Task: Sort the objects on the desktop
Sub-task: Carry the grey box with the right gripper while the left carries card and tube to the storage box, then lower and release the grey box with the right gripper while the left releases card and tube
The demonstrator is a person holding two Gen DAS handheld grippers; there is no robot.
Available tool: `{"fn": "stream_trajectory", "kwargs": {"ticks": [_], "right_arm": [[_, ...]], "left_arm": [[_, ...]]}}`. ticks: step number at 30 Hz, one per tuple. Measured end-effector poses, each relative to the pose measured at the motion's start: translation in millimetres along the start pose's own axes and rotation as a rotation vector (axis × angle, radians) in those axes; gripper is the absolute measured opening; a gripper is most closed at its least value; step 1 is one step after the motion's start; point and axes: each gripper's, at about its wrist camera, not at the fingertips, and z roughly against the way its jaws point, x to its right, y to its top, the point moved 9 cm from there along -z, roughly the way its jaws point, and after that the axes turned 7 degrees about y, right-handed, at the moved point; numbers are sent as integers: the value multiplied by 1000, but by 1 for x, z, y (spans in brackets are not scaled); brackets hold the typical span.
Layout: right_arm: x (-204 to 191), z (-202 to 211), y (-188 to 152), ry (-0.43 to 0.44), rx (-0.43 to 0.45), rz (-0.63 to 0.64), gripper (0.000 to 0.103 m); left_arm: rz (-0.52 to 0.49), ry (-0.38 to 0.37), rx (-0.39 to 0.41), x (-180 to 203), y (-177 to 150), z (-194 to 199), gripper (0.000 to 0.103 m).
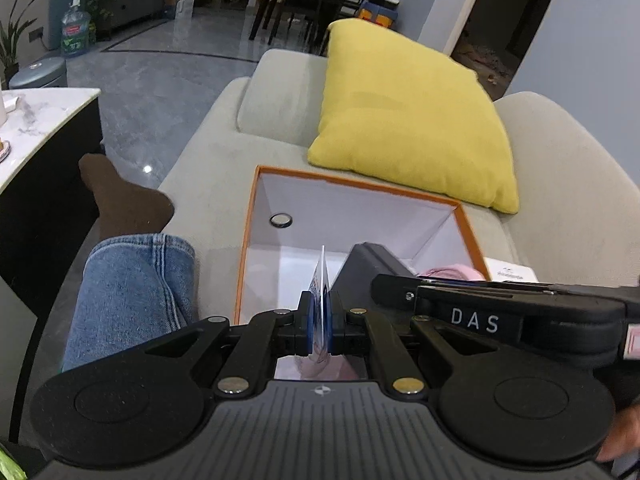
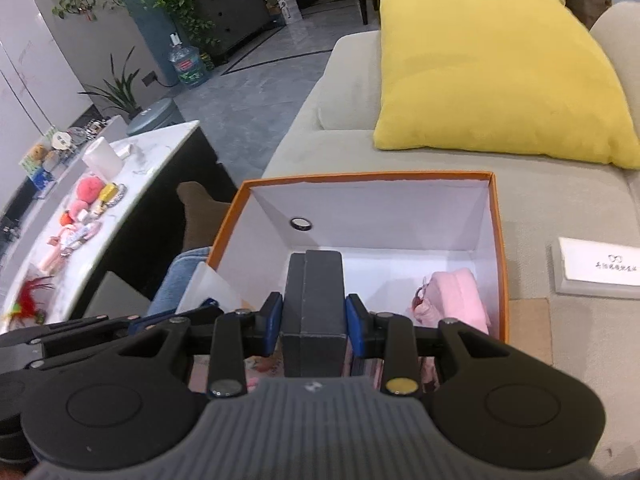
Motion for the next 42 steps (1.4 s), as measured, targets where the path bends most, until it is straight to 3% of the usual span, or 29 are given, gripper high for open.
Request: {"fn": "stream_trajectory", "kwargs": {"ticks": [14, 17, 18, 23, 30, 36, 42], "right_arm": [[10, -3, -8, 15, -35, -71, 39], [12, -3, -9, 33, -48, -104, 46], [11, -3, -9, 51, -51, -115, 54], [7, -1, -11, 61, -51, -102, 52], [10, 11, 8, 57, -30, -57, 52], [4, -22, 28, 15, -121, 82, 52], [-3, -71, 36, 20, -252, 136, 51]], "left_arm": [[43, -22, -58, -4, -15, -21, 6], [51, -37, -68, -3, -17, -23, 6], [48, -38, -71, -2, -18, -24, 6], [45, -52, -83, 3, -19, -30, 6], [42, -12, -72, -4, -13, -28, 6], [9, 41, -59, -5, -6, -29, 6], [10, 41, -62, -9, -9, -33, 6]]}}
